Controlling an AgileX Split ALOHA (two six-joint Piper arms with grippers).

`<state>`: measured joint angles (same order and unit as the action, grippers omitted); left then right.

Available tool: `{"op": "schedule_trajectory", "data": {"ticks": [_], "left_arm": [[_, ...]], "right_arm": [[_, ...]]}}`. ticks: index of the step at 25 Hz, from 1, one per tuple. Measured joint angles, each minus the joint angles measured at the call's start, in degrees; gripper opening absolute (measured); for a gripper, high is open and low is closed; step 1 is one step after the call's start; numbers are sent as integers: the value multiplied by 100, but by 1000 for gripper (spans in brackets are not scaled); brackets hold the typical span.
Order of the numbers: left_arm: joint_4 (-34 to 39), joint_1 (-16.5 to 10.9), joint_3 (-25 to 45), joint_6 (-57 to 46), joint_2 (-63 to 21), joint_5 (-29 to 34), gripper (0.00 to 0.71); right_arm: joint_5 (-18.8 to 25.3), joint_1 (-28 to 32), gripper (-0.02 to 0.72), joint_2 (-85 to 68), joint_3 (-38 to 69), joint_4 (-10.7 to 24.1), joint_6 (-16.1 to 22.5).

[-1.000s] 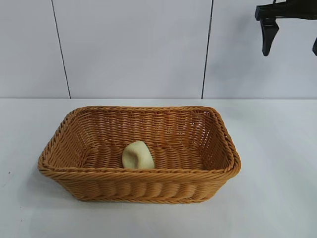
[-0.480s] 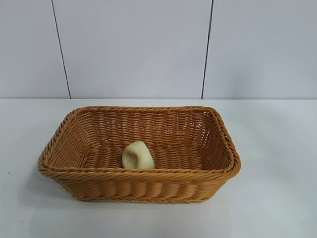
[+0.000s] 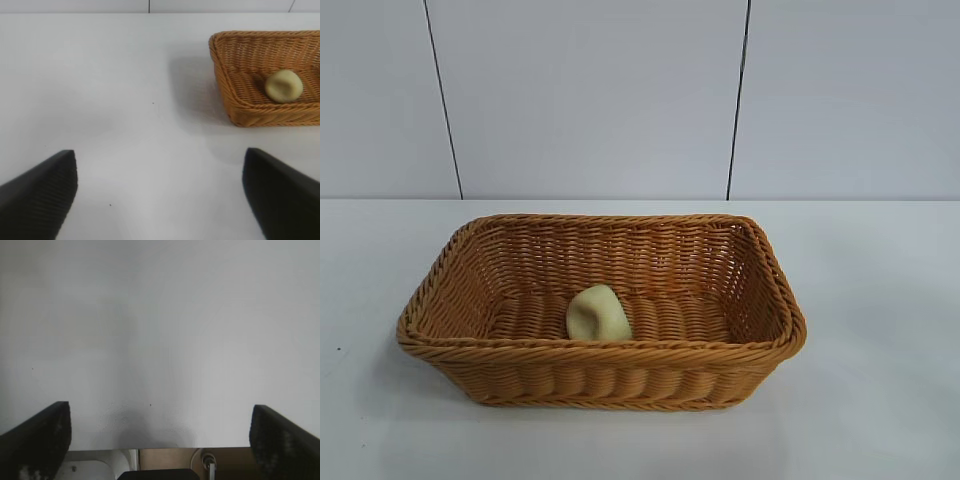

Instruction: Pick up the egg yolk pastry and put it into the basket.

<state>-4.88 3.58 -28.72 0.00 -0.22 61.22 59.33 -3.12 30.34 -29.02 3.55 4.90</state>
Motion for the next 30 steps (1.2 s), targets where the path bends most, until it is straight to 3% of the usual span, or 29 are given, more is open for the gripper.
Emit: {"op": "schedule_trajectory", "data": {"ticks": [8,18,30], "left_arm": [[0,0,0,0,0,0,647],[0,0,0,0,0,0,647],[0,0,0,0,0,0,647]], "right_arm": [[-48,0,694,-1410,23,-393,-449],[-72,0,694,-3010,27,-355,-395],[-72,0,696,-3056,27,-223,-292]]}}
